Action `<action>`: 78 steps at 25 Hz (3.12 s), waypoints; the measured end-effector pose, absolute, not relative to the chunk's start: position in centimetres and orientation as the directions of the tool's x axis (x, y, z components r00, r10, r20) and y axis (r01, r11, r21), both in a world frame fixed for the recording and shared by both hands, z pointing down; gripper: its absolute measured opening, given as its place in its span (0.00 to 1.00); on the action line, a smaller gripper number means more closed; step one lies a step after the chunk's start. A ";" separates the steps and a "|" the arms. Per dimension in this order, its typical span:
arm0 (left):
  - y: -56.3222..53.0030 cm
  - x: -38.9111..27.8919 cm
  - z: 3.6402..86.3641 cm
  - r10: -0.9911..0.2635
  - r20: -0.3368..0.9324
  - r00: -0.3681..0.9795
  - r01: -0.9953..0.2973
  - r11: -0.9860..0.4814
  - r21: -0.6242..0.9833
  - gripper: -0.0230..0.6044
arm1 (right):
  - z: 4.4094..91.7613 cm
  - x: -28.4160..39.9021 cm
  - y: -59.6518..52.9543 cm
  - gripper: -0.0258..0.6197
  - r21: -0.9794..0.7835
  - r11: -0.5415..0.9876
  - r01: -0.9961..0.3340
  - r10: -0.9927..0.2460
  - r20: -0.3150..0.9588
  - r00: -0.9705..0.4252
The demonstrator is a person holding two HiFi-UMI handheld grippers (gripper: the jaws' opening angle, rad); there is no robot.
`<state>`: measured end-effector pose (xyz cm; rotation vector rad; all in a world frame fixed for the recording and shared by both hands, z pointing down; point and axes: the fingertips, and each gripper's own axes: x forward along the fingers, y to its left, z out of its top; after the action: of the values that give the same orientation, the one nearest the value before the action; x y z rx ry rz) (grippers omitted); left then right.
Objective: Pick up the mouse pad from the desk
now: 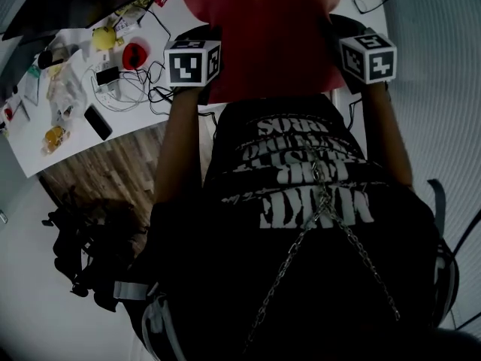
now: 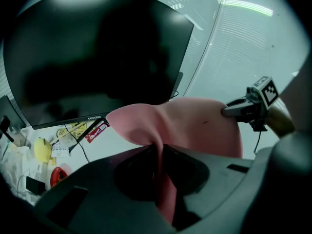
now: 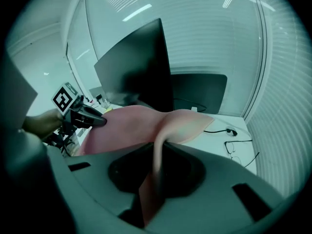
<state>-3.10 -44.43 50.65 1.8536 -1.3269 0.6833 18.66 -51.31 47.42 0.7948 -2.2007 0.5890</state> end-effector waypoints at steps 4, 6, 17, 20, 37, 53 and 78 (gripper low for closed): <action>-44.0 -4.5 49.7 -0.592 0.730 0.342 -0.939 -0.186 0.289 0.11 | 46.3 17.5 -51.2 0.13 -0.172 0.715 -0.677 -0.383 0.715 -0.585; -44.3 -5.1 48.3 -0.615 0.707 0.349 -0.936 -0.200 0.289 0.11 | 45.1 17.1 -51.5 0.13 -0.168 0.718 -0.675 -0.400 0.694 -0.598; -44.1 -5.0 33.7 -0.729 0.570 0.380 -0.925 -0.297 0.236 0.11 | 30.8 17.6 -51.2 0.13 -0.099 0.752 -0.652 -0.502 0.556 -0.663; -43.4 -4.9 30.6 -0.742 0.551 0.383 -0.924 -0.316 0.216 0.11 | 27.9 18.0 -50.8 0.13 -0.090 0.757 -0.648 -0.509 0.540 -0.670; -44.1 -5.9 36.3 -0.705 0.609 0.362 -0.932 -0.267 0.246 0.11 | 33.5 16.8 -52.3 0.13 -0.163 0.761 -0.628 -0.442 0.579 -0.685; -43.1 -1.1 45.3 -0.562 0.740 0.369 -0.927 -0.172 0.332 0.11 | 41.4 21.4 -51.0 0.13 -0.239 0.699 -0.674 -0.315 0.744 -0.590; -40.7 -7.3 69.3 -0.484 0.874 0.026 -0.999 -0.052 0.001 0.31 | 67.0 26.4 -52.9 0.29 0.072 0.648 -0.758 -0.378 0.894 -0.239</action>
<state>-7.34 -40.73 69.28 1.6198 -1.5365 0.9530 26.35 -52.91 67.01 0.9034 -1.8524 0.4682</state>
